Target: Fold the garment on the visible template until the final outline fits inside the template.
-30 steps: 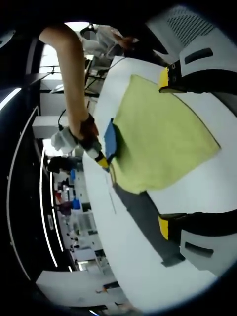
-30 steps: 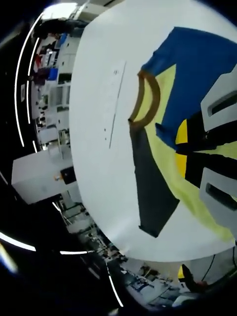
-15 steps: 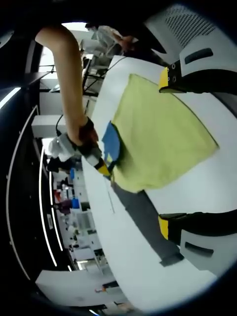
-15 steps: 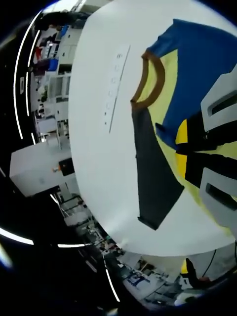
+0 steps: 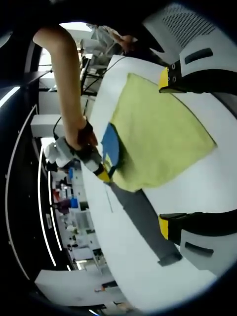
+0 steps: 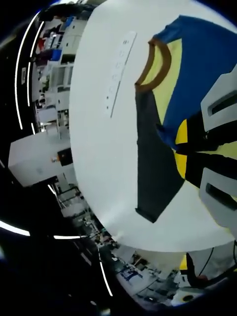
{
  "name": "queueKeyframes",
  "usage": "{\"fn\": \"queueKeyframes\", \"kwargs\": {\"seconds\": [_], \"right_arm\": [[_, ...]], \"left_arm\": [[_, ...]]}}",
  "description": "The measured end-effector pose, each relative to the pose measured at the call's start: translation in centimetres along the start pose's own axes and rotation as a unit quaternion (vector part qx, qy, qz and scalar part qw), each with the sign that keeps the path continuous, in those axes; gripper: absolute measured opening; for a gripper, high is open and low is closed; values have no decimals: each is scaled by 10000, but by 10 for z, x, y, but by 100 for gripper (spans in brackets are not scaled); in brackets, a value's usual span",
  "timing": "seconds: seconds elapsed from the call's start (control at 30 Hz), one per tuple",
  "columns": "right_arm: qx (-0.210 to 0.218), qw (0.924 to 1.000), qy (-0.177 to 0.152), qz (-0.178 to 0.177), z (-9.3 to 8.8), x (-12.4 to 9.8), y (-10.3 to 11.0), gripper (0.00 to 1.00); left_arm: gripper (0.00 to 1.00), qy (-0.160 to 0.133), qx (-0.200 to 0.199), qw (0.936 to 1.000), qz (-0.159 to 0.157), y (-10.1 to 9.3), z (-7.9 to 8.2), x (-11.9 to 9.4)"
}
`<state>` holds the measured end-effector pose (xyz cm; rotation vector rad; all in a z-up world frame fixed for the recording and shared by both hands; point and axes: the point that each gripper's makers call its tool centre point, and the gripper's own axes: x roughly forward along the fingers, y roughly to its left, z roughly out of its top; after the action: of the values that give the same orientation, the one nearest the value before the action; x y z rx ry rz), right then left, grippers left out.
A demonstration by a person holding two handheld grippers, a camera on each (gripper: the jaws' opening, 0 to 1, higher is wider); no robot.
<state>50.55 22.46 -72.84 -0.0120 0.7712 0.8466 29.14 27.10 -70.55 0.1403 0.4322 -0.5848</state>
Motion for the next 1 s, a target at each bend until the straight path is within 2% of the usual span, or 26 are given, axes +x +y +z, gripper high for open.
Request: {"fn": "queueKeyframes", "kwargs": {"seconds": [0.37, 0.5, 0.6, 0.63, 0.83, 0.93, 1.0], "right_arm": [[-72, 9995, 307, 45, -25, 16, 4, 0], [28, 9995, 291, 92, -26, 20, 5, 2], [163, 9993, 122, 326, -18, 17, 14, 4], [135, 9994, 126, 302, -17, 15, 14, 5], [-242, 9997, -1, 28, -11, -1, -6, 27], [-237, 9994, -83, -235, -10, -14, -26, 40], [-213, 9993, -61, -311, -12, -23, -35, 45]], "left_arm": [[98, 29, 22, 10000, 18, 4, -2, -2], [98, 17, 46, 10000, 36, 5, -1, -3], [98, -2, 60, 10000, 48, 6, 1, -2], [99, -4, 62, 10000, 51, 6, 1, -2], [99, -50, 95, 9999, 97, 8, 4, -5], [99, -87, 104, 9998, 120, 8, 6, -4], [99, -121, 109, 9998, 129, 9, 8, -4]]}}
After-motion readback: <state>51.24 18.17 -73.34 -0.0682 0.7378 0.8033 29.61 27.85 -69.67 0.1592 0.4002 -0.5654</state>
